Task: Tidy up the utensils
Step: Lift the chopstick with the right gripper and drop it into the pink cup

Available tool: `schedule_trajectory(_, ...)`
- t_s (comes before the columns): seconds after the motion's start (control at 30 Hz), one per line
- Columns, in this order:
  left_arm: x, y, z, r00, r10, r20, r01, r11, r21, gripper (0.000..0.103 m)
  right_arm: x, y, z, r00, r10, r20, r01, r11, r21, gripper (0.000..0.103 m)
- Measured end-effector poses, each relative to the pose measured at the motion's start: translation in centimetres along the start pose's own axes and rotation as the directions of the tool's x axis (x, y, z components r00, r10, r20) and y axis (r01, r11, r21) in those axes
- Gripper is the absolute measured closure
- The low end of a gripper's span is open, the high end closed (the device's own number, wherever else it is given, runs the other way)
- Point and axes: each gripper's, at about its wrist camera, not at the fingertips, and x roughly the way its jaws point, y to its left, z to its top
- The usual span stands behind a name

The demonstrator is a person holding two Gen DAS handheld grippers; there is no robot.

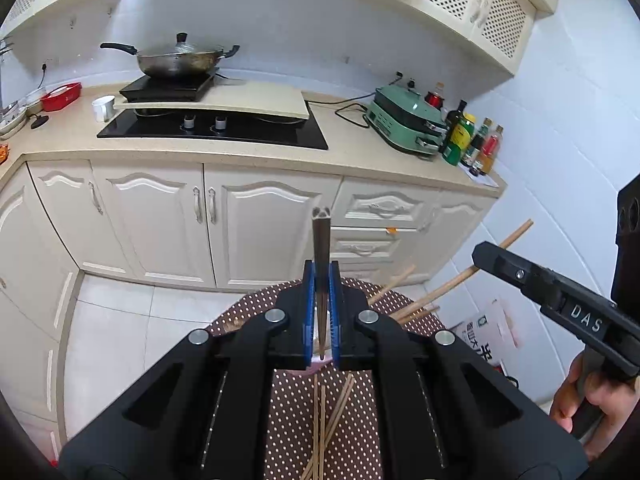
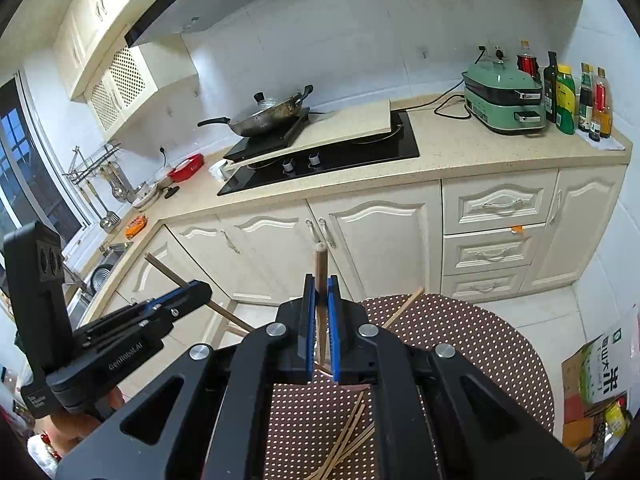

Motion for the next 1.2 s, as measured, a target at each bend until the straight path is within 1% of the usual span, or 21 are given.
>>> schedule_trajectory(0.07,0.5,0.0,0.1,1.000,0.015,0.000,-0.015,1.000,0.004,0.097,0.6,-0.3,0.0,1.000,-0.003,-0.008,0.003,1.000,0.000,0.098)
schedule_trajectory(0.2,2.3,-0.1,-0.3,0.999,0.024,-0.038,-0.024,1.000,0.012,0.097,1.8,-0.8,-0.6,0.999,-0.009,-0.039,0.009,1.000,0.003,0.098)
schedule_trajectory(0.4,4.1,-0.2,-1.9,0.995,0.025,-0.097,-0.022,0.999,0.027,0.097,3.2,-1.3,-2.1,0.995,-0.015,-0.095,0.016,1.000,0.010,0.098)
schedule_trajectory(0.6,5.5,0.1,-3.6,0.986,0.028,-0.162,-0.023,0.999,0.031,0.096,4.4,-1.2,-3.6,0.989,-0.026,-0.146,0.028,1.000,0.010,0.098)
schedule_trajectory(0.8,6.6,0.0,-5.0,0.975,0.053,-0.217,-0.041,0.998,0.058,0.096,5.5,-1.1,-5.4,0.980,-0.047,-0.192,0.051,0.999,0.012,0.098)
schedule_trajectory(0.87,6.8,0.2,-5.3,0.972,0.055,-0.227,-0.045,0.998,0.049,0.096,5.7,-1.0,-5.9,0.978,-0.053,-0.203,0.058,0.998,0.016,0.098)
schedule_trajectory(0.97,6.8,0.1,-5.5,0.970,0.061,-0.236,-0.048,0.997,0.062,0.095,5.8,-1.3,-6.2,0.976,-0.060,-0.210,0.068,0.997,0.032,0.098)
schedule_trajectory(1.03,6.8,0.1,-5.6,0.966,0.061,-0.251,-0.048,0.997,0.057,0.095,5.7,-1.5,-6.3,0.976,-0.057,-0.212,0.069,0.996,0.052,0.095)
schedule_trajectory(1.2,7.1,0.4,-6.1,0.954,0.040,-0.298,-0.028,0.999,0.042,0.095,5.5,-1.6,-6.5,0.977,-0.051,-0.209,0.069,0.994,0.079,0.095)
